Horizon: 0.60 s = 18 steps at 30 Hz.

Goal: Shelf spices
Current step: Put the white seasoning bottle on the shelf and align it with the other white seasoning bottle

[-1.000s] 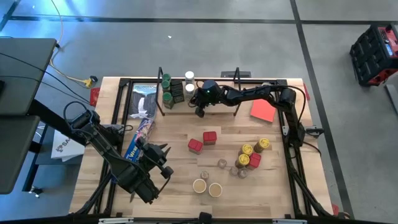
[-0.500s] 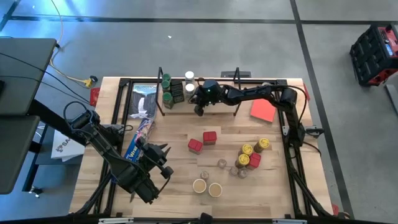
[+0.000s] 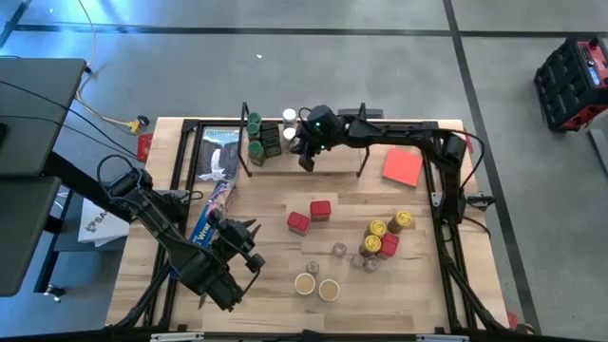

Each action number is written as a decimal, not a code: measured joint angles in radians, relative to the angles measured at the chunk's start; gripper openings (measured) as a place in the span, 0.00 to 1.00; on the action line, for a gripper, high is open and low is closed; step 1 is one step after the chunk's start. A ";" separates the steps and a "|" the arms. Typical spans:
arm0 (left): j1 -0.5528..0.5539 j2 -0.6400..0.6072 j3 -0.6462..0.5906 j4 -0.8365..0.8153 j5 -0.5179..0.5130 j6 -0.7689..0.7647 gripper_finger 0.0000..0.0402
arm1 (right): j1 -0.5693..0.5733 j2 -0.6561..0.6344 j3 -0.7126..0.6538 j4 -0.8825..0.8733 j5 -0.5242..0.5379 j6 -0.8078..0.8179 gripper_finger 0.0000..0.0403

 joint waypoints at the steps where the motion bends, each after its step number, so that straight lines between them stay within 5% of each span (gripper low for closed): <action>1: 0.000 0.000 0.000 0.000 -0.001 0.000 0.19 | 0.000 0.012 0.017 -0.014 0.001 -0.008 0.00; 18: 0.001 0.000 0.000 0.001 0.000 0.000 0.19 | -0.059 0.087 0.095 -0.085 0.031 -0.058 0.00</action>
